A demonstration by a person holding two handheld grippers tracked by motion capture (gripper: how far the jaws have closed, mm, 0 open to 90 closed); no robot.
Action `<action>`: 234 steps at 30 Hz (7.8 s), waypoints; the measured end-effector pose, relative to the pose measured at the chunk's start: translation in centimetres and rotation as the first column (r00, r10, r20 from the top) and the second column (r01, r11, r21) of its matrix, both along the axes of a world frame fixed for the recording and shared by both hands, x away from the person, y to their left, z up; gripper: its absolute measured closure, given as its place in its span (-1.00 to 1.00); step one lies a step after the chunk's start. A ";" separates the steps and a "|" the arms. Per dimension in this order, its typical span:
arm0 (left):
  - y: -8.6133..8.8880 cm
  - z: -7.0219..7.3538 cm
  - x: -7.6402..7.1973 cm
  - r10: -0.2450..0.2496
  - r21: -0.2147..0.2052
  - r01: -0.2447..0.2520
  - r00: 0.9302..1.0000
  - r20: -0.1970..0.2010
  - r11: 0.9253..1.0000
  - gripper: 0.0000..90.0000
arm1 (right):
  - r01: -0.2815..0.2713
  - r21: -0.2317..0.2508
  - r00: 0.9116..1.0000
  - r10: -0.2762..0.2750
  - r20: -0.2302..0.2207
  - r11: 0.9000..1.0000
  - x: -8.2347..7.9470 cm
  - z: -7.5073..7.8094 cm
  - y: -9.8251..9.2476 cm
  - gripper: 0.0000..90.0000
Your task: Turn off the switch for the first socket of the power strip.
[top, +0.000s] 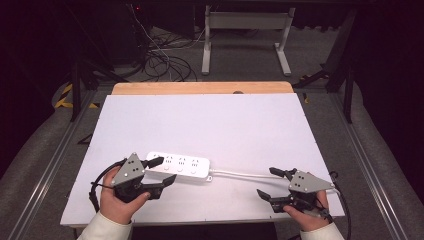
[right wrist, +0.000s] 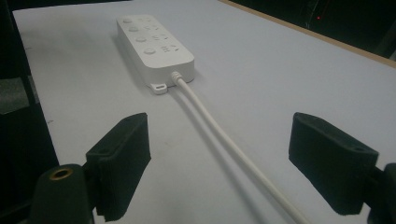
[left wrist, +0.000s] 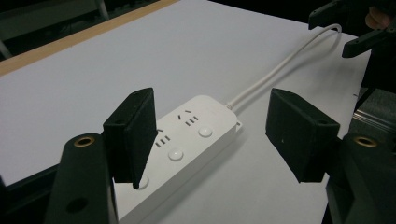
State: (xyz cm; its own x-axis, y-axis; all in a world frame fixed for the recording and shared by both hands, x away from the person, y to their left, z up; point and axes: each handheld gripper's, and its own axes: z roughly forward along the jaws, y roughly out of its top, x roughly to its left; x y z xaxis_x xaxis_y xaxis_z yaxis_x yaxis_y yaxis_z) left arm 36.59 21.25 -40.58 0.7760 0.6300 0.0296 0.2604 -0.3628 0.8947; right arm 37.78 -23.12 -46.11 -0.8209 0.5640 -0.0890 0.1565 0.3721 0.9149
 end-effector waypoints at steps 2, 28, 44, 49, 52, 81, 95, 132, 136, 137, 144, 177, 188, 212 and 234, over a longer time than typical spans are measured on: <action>-0.4 0.1 0.3 -0.006 0.003 0.006 1.000 0.005 1.000 -0.24 | -0.001 0.001 1.000 0.001 -0.001 1.000 0.0 0.0 0.0 -0.54; -4.6 0.1 3.4 -0.063 0.046 0.065 0.997 -0.048 0.997 -0.14 | -0.009 -0.002 1.000 0.009 -0.003 1.000 0.0 -0.1 0.0 -0.52; -6.0 -0.5 5.7 -0.070 0.128 0.098 0.976 -0.207 0.987 0.61 | -0.013 -0.006 1.000 0.013 -0.005 1.000 0.0 -0.1 -0.1 -0.51; -6.4 -0.7 6.2 -0.089 0.173 0.132 0.967 -0.238 0.976 0.93 | -0.016 -0.006 1.000 0.016 -0.005 1.000 0.0 -0.1 -0.1 -0.51; -6.6 -0.9 6.5 -0.088 0.197 0.141 0.963 -0.254 0.970 0.99 | -0.016 -0.007 1.000 0.016 -0.005 1.000 0.0 -0.1 -0.1 -0.51; -8.6 -1.9 9.1 -0.018 0.376 0.210 0.890 -0.455 0.902 1.00 | -0.029 -0.013 0.999 0.028 -0.016 1.000 0.1 -0.3 0.0 -0.50; -9.4 -2.1 9.8 0.011 0.438 0.219 0.886 -0.464 0.872 1.00 | -0.032 -0.012 0.999 0.031 -0.019 0.999 0.1 -0.3 0.0 -0.50; -9.6 -2.7 9.8 0.025 0.455 0.207 0.891 -0.453 0.866 1.00 | -0.040 -0.023 0.999 0.040 -0.017 0.999 0.0 -0.3 0.1 -0.50; -9.6 -2.7 9.7 0.035 0.449 0.197 0.889 -0.456 0.871 1.00 | -0.042 -0.021 0.999 0.041 -0.019 0.999 0.0 -0.3 0.1 -0.50; -9.6 -2.7 9.7 0.036 0.450 0.195 0.890 -0.455 0.871 1.00 | -0.042 -0.022 0.999 0.041 -0.020 0.999 0.0 -0.3 0.1 -0.50; -9.8 -2.7 9.6 0.044 0.463 0.192 0.891 -0.451 0.866 1.00 | -0.042 -0.026 0.999 0.041 -0.024 0.999 0.0 -0.4 0.2 -0.50; -8.8 -0.5 8.3 0.058 0.420 0.117 0.922 -0.382 0.900 1.00 | -0.042 -0.014 0.999 0.042 -0.024 0.999 0.0 -0.4 0.2 -0.50; -8.6 1.4 7.2 0.008 0.361 0.124 0.938 -0.345 0.924 1.00 | -0.042 -0.018 0.999 0.042 -0.026 0.999 0.0 -0.4 0.3 -0.50; -6.8 3.2 4.2 -0.044 0.187 0.077 0.984 -0.173 0.979 -0.34 | -0.040 -0.017 0.999 0.040 -0.021 0.999 -0.1 -0.4 0.2 -0.50; -0.8 1.5 0.9 -0.012 0.019 0.012 1.000 -0.018 1.000 -0.46 | -0.039 -0.016 0.999 0.038 -0.022 0.999 -0.2 -0.3 0.4 -0.50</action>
State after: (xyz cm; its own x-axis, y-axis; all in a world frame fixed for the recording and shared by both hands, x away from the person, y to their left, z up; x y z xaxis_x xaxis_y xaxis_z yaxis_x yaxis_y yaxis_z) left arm 37.49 20.50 -39.11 0.7840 0.6201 0.0272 0.2722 -0.3829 0.8828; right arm 37.60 -22.75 -46.43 -0.8439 0.5305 -0.0799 0.1616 0.3934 0.9051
